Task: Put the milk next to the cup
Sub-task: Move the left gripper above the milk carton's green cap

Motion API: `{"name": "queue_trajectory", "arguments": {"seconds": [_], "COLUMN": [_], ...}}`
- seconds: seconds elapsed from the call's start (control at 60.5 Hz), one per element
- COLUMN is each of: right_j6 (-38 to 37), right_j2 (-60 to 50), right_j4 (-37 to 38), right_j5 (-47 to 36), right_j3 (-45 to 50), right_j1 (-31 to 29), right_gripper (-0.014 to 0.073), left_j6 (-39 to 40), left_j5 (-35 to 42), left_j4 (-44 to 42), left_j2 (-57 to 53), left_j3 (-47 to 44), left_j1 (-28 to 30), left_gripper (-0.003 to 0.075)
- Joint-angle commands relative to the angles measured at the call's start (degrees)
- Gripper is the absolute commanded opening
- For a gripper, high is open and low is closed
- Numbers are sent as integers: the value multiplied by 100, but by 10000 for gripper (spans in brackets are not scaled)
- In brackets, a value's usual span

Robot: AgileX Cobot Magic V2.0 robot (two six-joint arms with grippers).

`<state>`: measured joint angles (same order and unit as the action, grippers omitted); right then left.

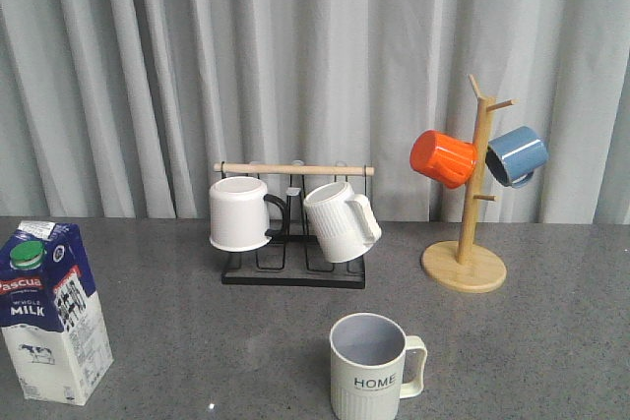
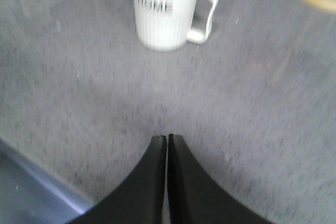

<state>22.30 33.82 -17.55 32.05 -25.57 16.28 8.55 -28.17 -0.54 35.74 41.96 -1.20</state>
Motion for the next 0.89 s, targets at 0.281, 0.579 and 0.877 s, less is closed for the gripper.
{"name": "queue_trajectory", "arguments": {"seconds": [0.281,0.579,0.877], "right_j6": [27,12,12], "right_j2": [-179,-179,-179], "right_j4": [-74,-218,-319], "right_j5": [-642,-612,-570], "right_j3": [302,302,302], "right_j1": [-10,-10,-10], "right_gripper": [-5,-5,-5], "left_j6": [-807,-1073,-1367], "left_j5": [-1957,-3236,-3176], "left_j4": [3,-54,54], "left_j2": [1913,3301,3648], "left_j3": [3231,5232,5389], "left_j1": [-6,-6,-6], "left_gripper": [488,573,551]}}
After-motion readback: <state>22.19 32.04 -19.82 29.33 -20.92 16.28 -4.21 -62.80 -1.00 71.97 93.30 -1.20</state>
